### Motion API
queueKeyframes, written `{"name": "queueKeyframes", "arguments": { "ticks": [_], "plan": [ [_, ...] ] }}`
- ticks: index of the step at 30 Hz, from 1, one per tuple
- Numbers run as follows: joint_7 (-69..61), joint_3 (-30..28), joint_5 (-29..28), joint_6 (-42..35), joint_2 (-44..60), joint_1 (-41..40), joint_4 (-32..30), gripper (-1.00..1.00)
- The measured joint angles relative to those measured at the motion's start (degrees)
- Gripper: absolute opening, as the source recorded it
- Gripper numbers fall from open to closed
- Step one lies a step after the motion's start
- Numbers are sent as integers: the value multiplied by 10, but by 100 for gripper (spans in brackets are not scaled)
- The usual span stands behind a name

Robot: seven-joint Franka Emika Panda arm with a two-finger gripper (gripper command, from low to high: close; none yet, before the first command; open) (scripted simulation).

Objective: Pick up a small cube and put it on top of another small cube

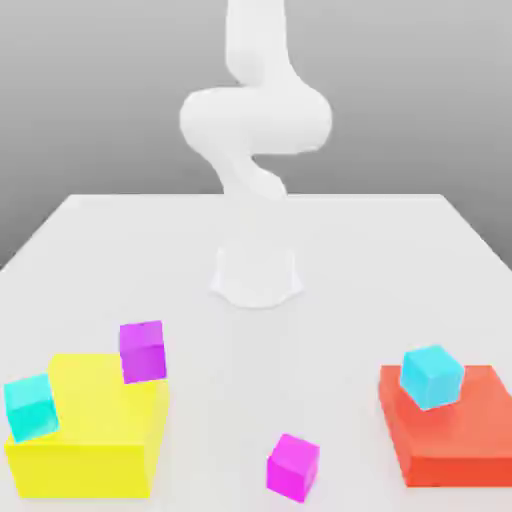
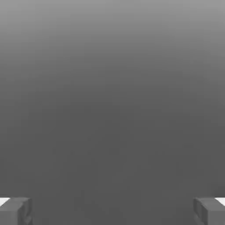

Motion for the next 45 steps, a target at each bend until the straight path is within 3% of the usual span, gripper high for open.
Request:
{"name": "queueKeyframes", "arguments": {
  "ticks": [14,20,26,30,31,38,43,45],
  "plan": [
    [-350,-91,80,128,296,131,-72,0],
    [-484,-88,95,184,418,148,-104,0],
    [-566,-79,60,249,534,140,-128,0],
    [-595,-47,88,313,618,115,-114,0],
    [-600,-40,94,325,632,109,-112,-100],
    [-600,-40,93,323,632,109,-112,-100],
    [-568,-70,51,251,540,131,-131,-100],
    [-576,-54,42,218,501,148,-138,-100]
  ]
}}
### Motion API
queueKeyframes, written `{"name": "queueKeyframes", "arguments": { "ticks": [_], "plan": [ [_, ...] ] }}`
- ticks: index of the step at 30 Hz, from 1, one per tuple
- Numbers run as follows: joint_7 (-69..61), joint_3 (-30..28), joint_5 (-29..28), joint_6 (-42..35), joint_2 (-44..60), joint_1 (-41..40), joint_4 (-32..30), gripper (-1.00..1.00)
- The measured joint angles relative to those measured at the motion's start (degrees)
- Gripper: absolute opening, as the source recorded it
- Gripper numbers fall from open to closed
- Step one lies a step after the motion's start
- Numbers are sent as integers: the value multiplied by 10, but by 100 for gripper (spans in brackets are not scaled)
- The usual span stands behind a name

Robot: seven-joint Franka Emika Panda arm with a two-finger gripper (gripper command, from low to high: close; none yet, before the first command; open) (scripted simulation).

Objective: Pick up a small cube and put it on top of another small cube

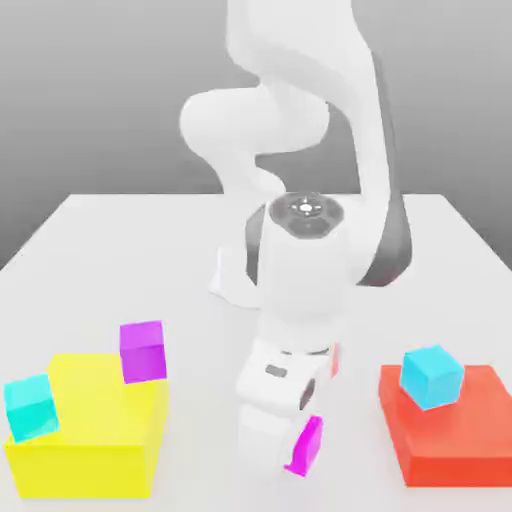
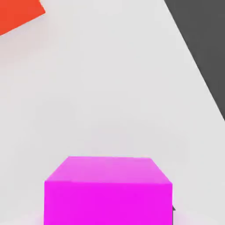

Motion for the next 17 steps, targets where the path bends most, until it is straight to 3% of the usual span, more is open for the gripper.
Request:
{"name": "queueKeyframes", "arguments": {
  "ticks": [9,14,15,17],
  "plan": [
    [-62,82,-42,-136,-170,133,-32,-100],
    [-65,89,-49,-53,-105,142,-49,-100],
    [-65,87,-51,-41,-95,144,-50,100],
    [-65,87,-51,-41,-95,144,-50,100]
  ]
}}
